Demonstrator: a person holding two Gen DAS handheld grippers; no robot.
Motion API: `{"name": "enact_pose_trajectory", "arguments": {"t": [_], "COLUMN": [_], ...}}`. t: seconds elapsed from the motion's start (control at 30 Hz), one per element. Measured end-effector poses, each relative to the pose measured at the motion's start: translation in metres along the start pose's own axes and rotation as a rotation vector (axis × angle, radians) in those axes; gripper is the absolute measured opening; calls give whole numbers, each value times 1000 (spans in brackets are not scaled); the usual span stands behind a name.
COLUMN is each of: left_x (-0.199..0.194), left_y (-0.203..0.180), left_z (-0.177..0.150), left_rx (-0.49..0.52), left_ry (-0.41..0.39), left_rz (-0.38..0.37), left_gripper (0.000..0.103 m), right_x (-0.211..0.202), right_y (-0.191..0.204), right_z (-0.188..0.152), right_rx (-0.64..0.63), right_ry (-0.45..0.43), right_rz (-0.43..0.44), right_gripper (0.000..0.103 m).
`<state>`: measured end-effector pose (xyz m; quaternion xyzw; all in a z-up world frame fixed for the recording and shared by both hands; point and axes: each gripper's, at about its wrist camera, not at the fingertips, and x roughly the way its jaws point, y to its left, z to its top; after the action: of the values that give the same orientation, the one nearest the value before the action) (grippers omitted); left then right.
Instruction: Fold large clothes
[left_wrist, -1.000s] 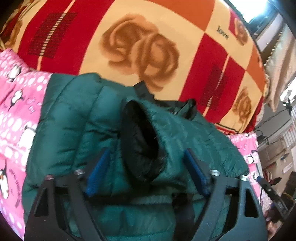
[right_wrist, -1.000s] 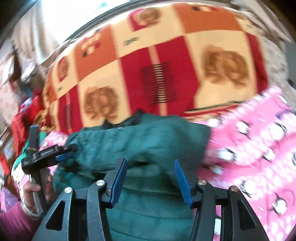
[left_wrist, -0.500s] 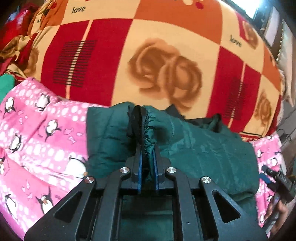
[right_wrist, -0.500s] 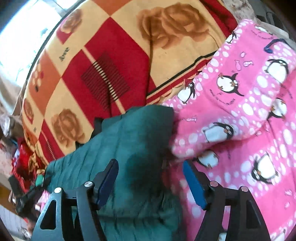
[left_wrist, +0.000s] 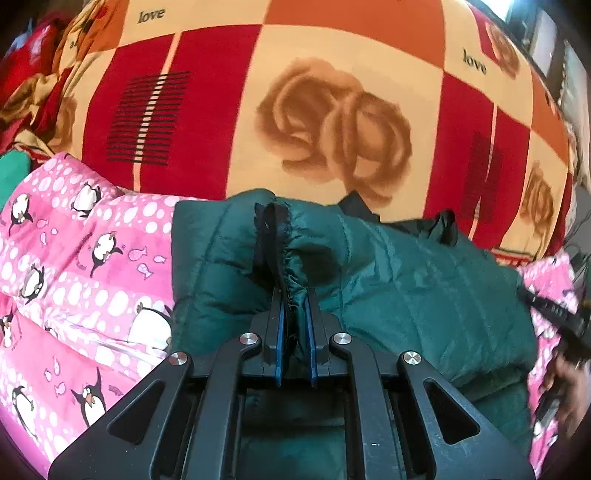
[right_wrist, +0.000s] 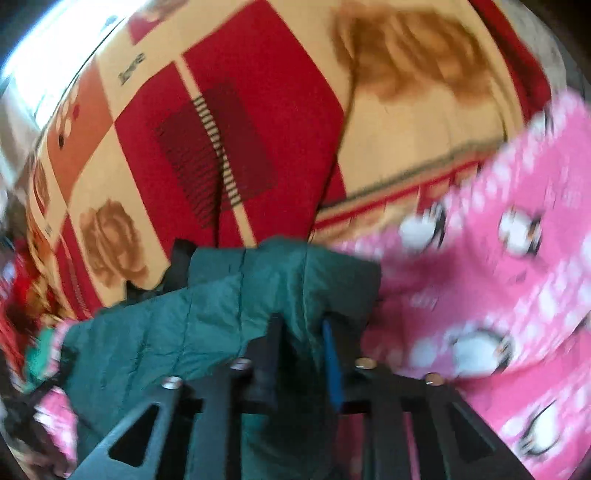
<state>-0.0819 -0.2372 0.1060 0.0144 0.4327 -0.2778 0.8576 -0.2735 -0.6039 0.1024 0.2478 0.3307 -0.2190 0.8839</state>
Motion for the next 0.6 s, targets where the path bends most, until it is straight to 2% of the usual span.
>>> {"name": "enact_pose_trajectory", "arguments": {"t": [0.2, 0.33, 0.37, 0.4, 0.47, 0.5, 0.6], "left_x": [11, 13, 13, 14, 14, 13, 12], "left_y": [-11, -11, -9, -8, -5, -4, -4], "left_z": [-6, -6, -5, -5, -4, -4, -5], "left_rx": [41, 40, 33, 28, 16, 14, 9], "left_ry": [26, 31, 36, 40, 45, 46, 47], "left_rz": [4, 11, 7, 2, -5, -6, -7], "left_gripper": [9, 10, 10, 10, 10, 10, 11], "right_x": [39, 29, 21, 12, -10, -24, -56], "right_y": [-1, -11, -16, -19, -23, -23, -24], "right_z": [1, 5, 6, 6, 0, -6, -29], "right_rx": [-84, -1, 33, 52, 49, 36, -23], "right_ry": [67, 51, 57, 64, 61, 58, 89], "right_rz": [-111, -69, -47, -30, 8, 32, 75], "right_gripper": [11, 11, 14, 20, 74, 79, 79]}}
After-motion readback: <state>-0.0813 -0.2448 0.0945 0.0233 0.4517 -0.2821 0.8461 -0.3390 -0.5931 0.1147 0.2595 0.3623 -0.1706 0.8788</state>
